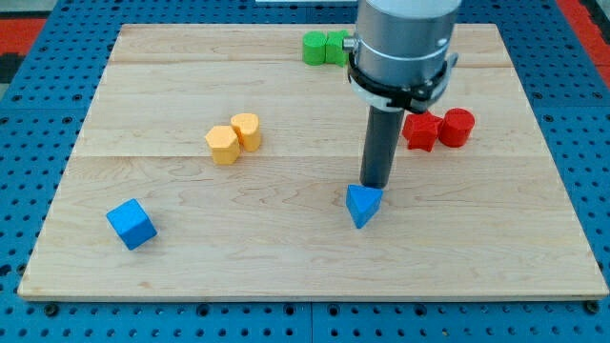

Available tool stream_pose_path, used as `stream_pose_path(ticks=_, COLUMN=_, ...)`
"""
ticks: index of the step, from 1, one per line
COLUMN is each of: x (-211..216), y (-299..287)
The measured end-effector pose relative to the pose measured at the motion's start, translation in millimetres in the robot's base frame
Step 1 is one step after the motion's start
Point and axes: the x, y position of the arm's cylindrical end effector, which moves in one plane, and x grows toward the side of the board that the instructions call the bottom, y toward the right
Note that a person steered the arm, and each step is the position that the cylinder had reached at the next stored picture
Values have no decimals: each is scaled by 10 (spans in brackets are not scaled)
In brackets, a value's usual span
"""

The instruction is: Move the blue triangle into the blue cube

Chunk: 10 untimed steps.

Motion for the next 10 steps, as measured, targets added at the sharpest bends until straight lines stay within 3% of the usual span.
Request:
stream_pose_path(ticks=3, x=687, y=-272)
stream_pose_path(ticks=4, x=682, y=-1227)
stream_pose_path(ticks=5, x=682, y=-1706)
stream_pose_path(ticks=6, x=753, y=-1056)
stream_pose_path(ticks=8, x=1006, y=-1869)
stream_pose_path(ticks=10, x=766, y=-2547)
